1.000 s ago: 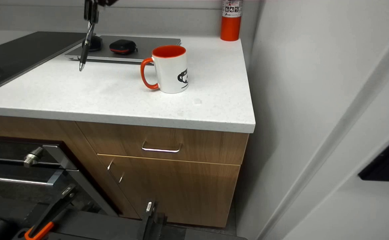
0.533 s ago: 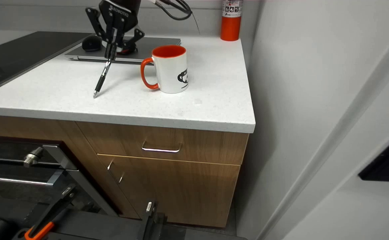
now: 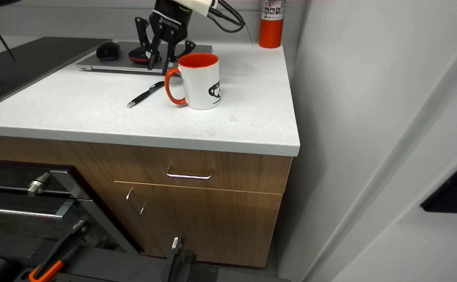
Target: Remove the black pen from the white mug
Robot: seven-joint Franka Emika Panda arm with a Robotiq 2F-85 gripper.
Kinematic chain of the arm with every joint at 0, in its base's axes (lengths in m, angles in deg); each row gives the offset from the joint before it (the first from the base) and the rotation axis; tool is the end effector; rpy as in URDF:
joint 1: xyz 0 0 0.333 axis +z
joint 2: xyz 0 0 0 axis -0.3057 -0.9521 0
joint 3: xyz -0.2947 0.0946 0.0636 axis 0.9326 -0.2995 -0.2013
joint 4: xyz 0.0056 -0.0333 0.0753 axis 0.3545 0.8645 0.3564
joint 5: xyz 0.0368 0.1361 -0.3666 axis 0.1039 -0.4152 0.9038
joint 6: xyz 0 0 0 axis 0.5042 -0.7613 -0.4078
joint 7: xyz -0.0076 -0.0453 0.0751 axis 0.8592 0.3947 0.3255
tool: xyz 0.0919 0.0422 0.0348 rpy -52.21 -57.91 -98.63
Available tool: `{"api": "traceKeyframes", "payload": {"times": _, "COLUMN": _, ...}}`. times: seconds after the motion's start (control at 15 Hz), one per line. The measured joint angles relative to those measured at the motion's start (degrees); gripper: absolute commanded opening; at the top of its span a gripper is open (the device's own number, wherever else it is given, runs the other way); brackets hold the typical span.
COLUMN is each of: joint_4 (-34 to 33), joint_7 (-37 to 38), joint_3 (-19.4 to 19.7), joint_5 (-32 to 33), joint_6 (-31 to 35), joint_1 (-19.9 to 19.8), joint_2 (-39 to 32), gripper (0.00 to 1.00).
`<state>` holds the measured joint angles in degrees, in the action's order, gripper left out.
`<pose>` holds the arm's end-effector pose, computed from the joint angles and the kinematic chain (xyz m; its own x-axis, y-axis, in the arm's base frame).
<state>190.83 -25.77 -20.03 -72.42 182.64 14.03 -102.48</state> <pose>0.6054 -0.0241 0.2934 0.9465 0.2244 -0.2320 0.1125 -0.9030 -0.4146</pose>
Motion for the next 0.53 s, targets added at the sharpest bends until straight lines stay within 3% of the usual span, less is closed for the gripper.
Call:
{"api": "traceKeyframes", "payload": {"times": 0.2, "joint_4": -1.6, "joint_7": 0.6, "joint_3": -0.1, "joint_5": 0.3, "joint_6": 0.0, "joint_1": -0.2, "joint_2": -0.7, "gripper": 0.88}}
{"api": "traceKeyframes", "payload": {"times": 0.33, "joint_4": -2.1, "joint_7": 0.7, "joint_3": -0.2, "joint_5": 0.4, "joint_6": 0.0, "joint_1": -0.2, "joint_2": -0.8, "gripper": 1.00}}
{"api": "traceKeyframes", "payload": {"times": 0.53, "joint_4": -2.5, "joint_7": 0.7, "joint_3": -0.3, "joint_5": 0.4, "joint_6": 0.0, "joint_1": -0.2, "joint_2": -0.8, "gripper": 1.00}}
